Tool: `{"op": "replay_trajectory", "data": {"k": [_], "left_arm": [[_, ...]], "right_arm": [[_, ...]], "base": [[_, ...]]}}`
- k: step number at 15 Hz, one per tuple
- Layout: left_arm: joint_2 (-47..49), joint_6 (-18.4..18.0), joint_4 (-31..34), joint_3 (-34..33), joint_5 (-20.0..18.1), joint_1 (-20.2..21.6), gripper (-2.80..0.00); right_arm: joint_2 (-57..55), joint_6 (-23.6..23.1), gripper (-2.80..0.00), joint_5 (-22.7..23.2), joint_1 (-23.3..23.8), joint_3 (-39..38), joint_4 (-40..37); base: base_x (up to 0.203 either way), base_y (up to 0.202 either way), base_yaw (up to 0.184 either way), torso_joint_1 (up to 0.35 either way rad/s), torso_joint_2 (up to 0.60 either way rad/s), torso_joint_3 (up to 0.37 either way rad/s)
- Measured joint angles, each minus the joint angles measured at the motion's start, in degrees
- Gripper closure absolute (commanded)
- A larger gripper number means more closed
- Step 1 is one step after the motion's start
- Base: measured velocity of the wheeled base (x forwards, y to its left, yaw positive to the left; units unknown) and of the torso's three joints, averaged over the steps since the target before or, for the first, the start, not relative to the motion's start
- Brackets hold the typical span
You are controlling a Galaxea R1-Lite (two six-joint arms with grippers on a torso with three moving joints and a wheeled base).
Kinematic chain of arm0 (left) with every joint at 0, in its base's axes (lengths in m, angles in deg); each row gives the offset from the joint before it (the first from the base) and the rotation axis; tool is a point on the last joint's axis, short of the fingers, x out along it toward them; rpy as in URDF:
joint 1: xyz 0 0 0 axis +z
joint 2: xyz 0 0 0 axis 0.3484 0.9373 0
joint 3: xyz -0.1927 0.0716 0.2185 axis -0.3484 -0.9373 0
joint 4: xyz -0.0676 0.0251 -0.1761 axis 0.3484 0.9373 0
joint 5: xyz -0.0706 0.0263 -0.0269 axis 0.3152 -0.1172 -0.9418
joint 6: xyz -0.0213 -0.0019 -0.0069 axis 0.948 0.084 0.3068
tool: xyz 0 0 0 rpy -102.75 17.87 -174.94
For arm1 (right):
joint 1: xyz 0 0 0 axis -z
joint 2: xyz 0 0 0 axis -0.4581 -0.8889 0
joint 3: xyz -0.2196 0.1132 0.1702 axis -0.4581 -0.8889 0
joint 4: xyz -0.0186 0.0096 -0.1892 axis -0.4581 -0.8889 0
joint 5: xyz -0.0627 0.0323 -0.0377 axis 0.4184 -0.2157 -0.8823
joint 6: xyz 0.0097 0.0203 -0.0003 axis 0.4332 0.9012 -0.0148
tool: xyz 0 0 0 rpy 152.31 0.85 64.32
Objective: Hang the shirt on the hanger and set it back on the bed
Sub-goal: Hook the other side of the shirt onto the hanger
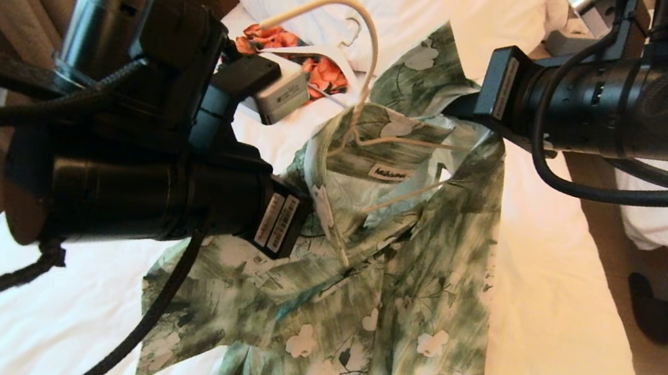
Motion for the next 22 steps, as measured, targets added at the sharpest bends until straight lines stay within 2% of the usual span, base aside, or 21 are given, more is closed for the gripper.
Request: {"op": "replay_trajectory", "data": {"k": [4, 7, 10, 16, 19, 22], "left_arm": [[-0.7, -0.4, 6.3, 2.6, -0.1, 2.5, 0.00], [-2.1, -0.4, 7.3, 2.1, 0.4, 2.6, 0.00], [-3.2, -0.4, 7.2, 1.3, 3.4, 2.1, 0.00], [-2.5, -0.4, 7.2, 4.3, 5.0, 1.5, 0.00], [-1.5, -0.2, 6.9, 5.4, 5.4, 1.0, 0.00], [-0.4, 0.1, 6.8, 6.4, 5.4, 1.8, 0.00]], "right_arm": [[4.6, -0.5, 0.00, -2.5, 1.6, -3.8, 0.2], [6.5, -1.2, 0.00, -2.8, 2.1, -4.0, 0.1], [7.5, -1.3, 0.00, -3.4, 1.9, -4.6, -0.3], [7.8, -1.3, 0.00, -7.5, -2.6, -5.9, 0.0], [7.8, -1.3, 0.00, -7.9, -4.7, -5.9, -0.2], [8.4, -1.2, 0.00, -12.4, -5.4, -6.9, -0.5]], "base": [[0.000, 0.000, 0.000, 0.000, 0.00, 0.000], [0.000, 0.000, 0.000, 0.000, 0.00, 0.000], [0.000, 0.000, 0.000, 0.000, 0.00, 0.000], [0.000, 0.000, 0.000, 0.000, 0.00, 0.000], [0.000, 0.000, 0.000, 0.000, 0.00, 0.000], [0.000, 0.000, 0.000, 0.000, 0.00, 0.000]]}}
